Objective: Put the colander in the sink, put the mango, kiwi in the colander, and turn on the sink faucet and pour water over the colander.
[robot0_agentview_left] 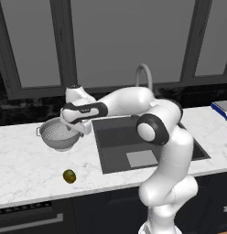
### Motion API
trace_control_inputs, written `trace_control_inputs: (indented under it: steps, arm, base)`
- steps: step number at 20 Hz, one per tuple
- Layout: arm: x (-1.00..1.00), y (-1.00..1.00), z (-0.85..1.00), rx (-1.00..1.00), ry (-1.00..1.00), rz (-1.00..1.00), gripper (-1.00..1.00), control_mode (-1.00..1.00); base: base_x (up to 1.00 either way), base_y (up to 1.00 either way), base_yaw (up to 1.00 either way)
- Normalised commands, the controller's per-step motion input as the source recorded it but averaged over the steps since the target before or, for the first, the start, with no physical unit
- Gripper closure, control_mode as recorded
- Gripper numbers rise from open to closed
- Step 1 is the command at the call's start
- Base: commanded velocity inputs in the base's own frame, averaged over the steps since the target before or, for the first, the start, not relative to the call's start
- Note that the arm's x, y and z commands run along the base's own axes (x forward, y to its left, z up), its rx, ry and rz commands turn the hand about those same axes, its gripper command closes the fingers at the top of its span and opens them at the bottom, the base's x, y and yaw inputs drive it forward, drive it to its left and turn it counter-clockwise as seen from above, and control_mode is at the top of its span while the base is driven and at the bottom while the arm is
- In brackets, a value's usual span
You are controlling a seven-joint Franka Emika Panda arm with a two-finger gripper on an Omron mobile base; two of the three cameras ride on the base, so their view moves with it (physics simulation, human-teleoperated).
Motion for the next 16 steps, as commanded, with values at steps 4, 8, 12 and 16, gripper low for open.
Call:
trace_control_inputs:
  steps: [4, 8, 12, 16]
  arm:
    - [0.41, 0.01, -0.3, 0.0, 0.0, 0.02, -1.0, -1.0]
    - [0.51, 0.1, -0.24, 0.0, 0.0, 0.04, -1.0, -1.0]
    - [0.3, 0.19, -0.31, 0.0, 0.02, 0.06, -1.0, -1.0]
    - [0.06, 0.17, -0.45, 0.0, 0.03, 0.05, -1.0, -1.0]
  base:
    - [0.0, 0.0, 0.0]
    - [0.0, 0.0, 0.0]
    - [0.0, 0.0, 0.0]
    - [0.0, 0.0, 0.0]
